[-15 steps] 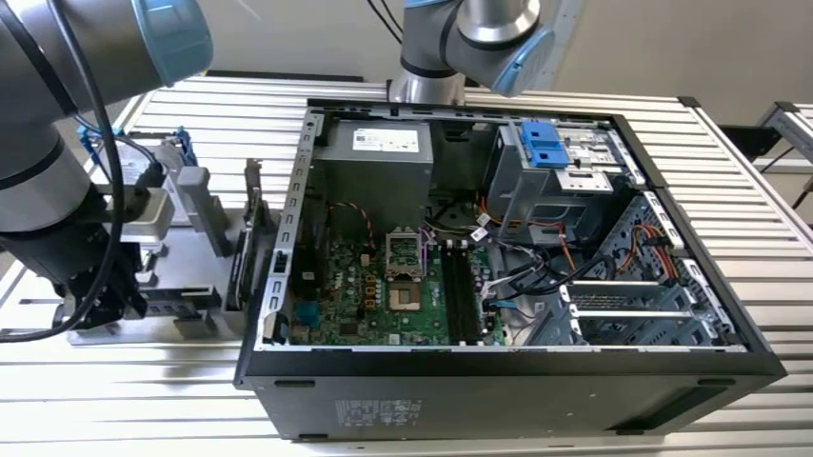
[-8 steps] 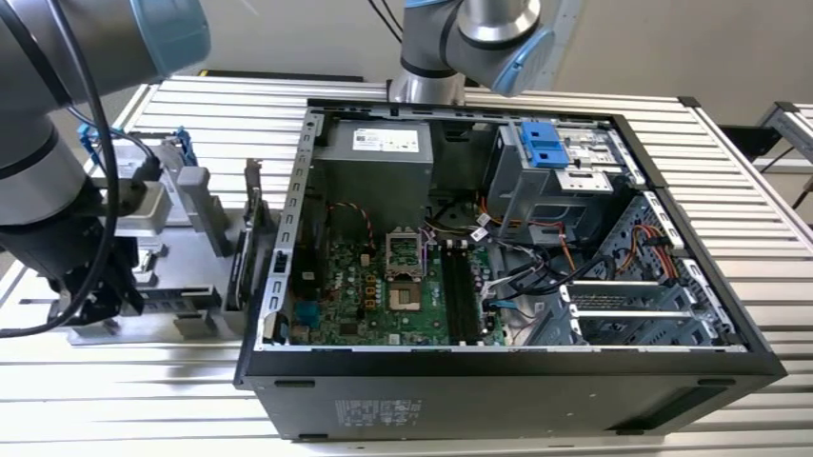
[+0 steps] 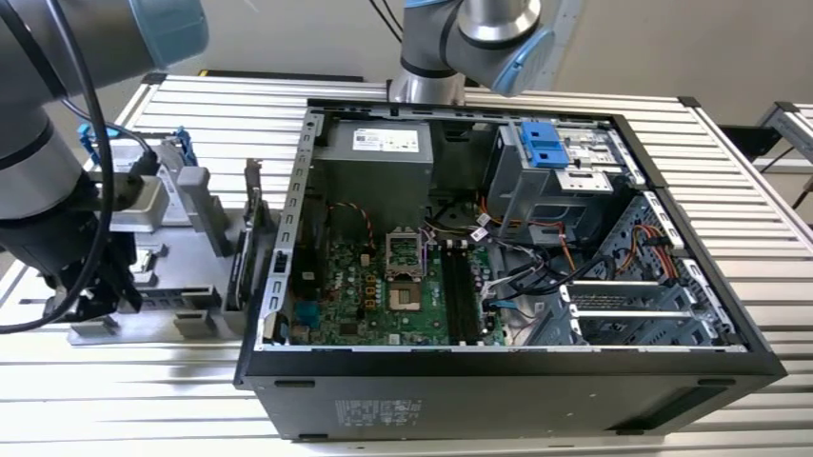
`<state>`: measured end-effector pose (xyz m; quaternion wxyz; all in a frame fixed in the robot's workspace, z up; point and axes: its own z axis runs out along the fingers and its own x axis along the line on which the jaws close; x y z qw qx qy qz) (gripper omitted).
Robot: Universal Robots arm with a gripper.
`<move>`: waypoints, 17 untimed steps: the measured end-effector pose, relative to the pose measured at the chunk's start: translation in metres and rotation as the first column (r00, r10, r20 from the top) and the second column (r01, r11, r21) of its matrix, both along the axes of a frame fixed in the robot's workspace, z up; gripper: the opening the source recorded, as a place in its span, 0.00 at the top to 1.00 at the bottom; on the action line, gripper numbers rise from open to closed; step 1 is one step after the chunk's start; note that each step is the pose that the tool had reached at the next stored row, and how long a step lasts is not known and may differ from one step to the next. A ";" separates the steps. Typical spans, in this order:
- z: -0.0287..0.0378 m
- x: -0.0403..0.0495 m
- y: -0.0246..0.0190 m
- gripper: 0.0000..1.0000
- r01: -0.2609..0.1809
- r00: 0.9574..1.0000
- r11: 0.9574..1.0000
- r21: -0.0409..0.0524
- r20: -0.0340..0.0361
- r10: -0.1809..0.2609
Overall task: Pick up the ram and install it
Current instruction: 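Pick up the ram and move it above insertion slot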
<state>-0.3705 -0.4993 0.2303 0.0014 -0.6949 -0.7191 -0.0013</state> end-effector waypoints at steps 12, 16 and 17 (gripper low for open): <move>0.0062 0.0000 0.0000 1.00 0.000 1.000 1.000 0.000 0.000 0.000; 0.0102 0.0000 0.0000 1.00 0.000 1.000 1.000 0.000 0.000 0.000; 0.0113 0.0000 0.0000 1.00 0.000 1.000 1.000 0.000 0.000 0.000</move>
